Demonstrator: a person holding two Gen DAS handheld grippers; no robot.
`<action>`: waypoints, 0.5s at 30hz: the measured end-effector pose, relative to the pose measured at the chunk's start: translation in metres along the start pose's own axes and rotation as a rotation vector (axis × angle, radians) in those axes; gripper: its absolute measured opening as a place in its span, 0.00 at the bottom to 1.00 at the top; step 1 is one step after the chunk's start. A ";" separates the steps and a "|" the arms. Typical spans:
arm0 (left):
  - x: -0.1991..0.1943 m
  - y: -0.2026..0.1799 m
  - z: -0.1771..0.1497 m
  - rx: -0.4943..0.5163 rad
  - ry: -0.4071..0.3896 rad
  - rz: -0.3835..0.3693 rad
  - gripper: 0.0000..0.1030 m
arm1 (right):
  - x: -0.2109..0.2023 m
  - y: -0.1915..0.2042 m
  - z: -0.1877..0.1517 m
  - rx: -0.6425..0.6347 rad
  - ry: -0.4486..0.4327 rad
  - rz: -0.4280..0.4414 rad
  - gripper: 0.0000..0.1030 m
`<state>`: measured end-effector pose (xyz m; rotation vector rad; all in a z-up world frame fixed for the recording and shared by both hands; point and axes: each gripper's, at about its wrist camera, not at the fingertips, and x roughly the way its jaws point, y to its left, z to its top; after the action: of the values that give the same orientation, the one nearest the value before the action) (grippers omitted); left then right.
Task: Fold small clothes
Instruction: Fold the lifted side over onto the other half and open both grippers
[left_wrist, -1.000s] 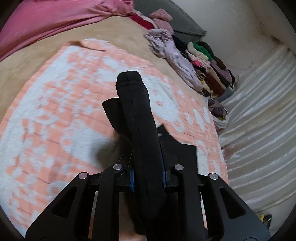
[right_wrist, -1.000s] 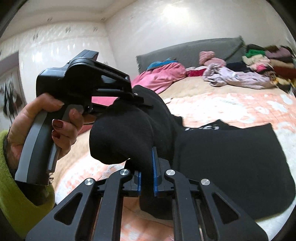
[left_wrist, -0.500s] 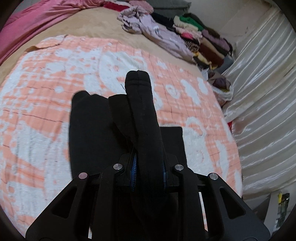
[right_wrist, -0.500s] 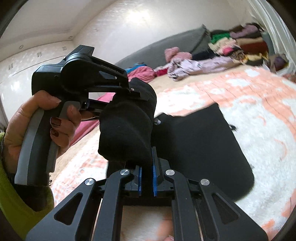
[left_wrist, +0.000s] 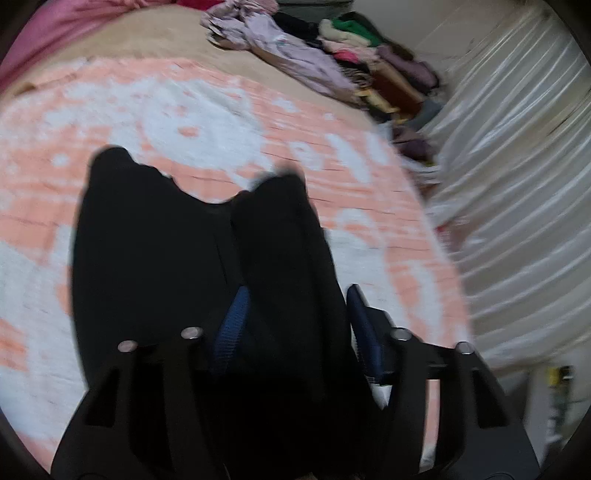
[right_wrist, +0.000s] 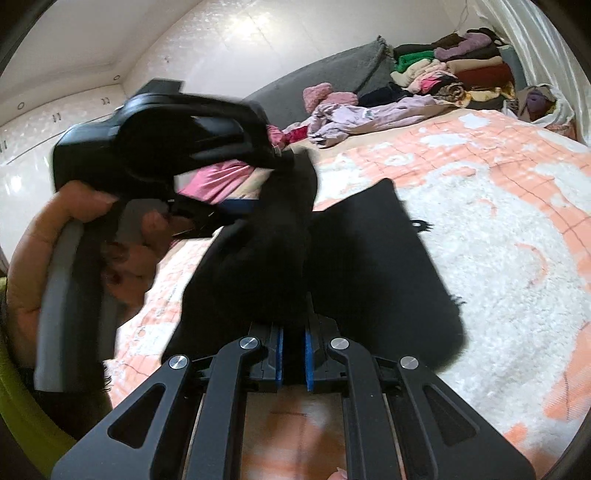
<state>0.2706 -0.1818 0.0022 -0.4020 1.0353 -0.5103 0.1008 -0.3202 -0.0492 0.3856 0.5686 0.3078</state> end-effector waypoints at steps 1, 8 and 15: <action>-0.004 0.004 -0.003 -0.002 -0.007 -0.009 0.47 | -0.002 -0.004 0.000 0.006 -0.002 -0.011 0.07; -0.043 0.050 -0.017 -0.064 -0.148 0.080 0.26 | -0.004 -0.016 -0.006 0.015 0.045 -0.041 0.08; -0.051 0.070 -0.033 0.027 -0.247 0.259 0.38 | -0.018 -0.015 0.000 -0.021 0.084 -0.080 0.24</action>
<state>0.2346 -0.0982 -0.0144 -0.2930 0.8250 -0.2350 0.0894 -0.3405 -0.0473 0.3296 0.6610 0.2540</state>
